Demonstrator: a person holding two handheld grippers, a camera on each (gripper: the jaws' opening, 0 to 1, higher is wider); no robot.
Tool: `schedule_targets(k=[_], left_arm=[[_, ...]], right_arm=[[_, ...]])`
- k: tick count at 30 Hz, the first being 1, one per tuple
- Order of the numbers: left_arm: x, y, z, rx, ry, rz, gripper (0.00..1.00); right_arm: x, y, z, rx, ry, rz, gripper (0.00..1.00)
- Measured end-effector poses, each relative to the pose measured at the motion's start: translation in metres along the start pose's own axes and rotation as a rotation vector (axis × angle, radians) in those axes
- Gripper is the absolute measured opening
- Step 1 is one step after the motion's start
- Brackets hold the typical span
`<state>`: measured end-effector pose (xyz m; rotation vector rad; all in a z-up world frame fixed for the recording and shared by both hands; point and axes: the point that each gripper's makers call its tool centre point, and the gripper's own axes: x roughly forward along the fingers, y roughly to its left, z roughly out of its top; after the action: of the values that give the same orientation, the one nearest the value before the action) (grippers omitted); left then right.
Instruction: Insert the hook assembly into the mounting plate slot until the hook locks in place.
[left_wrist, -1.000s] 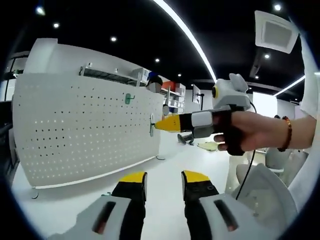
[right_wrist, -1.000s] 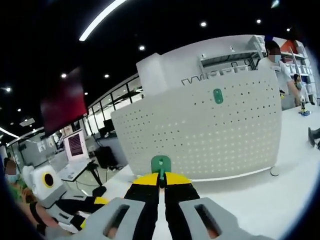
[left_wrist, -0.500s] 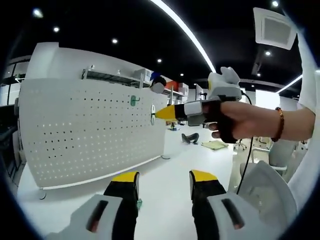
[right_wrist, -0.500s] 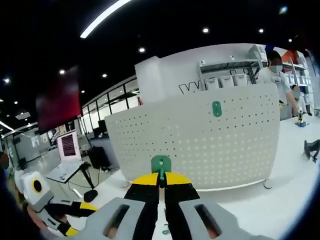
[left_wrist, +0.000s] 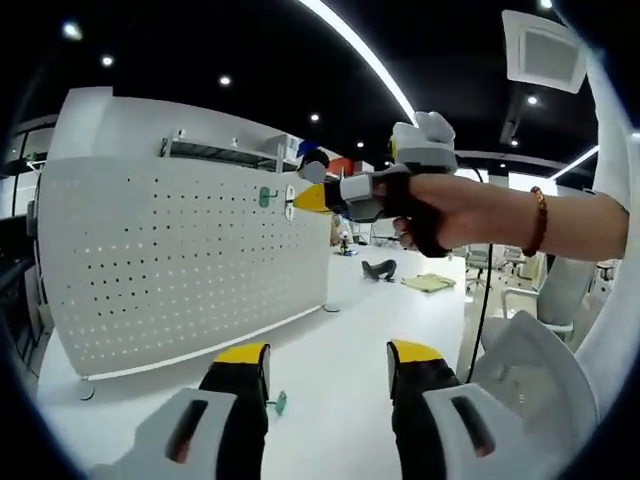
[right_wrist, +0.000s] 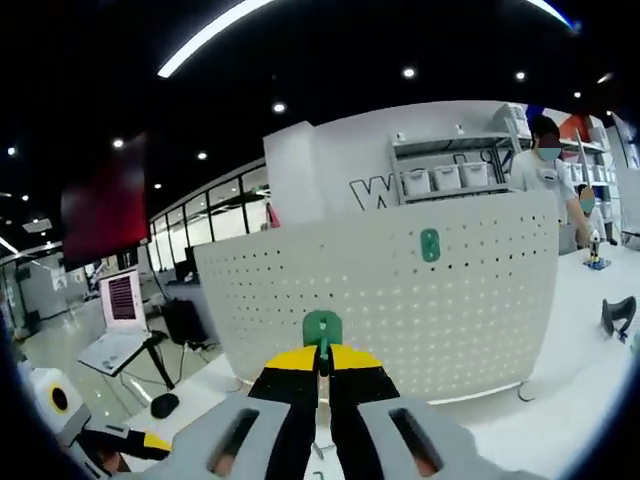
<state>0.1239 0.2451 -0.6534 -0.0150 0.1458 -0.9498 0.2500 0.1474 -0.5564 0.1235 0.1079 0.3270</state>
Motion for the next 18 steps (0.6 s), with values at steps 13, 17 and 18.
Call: schedule_targets(k=[13,17,18], left_arm=[[-0.005,0.001,-0.005,-0.013,0.01,-0.013,0.66],[-0.005,-0.001,-0.006,-0.045,0.004,-0.022,0.72],[-0.005,-0.002,-0.006,-0.045,0.003,-0.025,0.72]], right_arm=[[0.012,-0.011,0.011,-0.02,-0.031,-0.05,0.02],[0.015,-0.013,0.016,-0.027,-0.038,-0.059,0.02],[0.015,-0.014,0.016,-0.024,-0.039,-0.062,0.02]])
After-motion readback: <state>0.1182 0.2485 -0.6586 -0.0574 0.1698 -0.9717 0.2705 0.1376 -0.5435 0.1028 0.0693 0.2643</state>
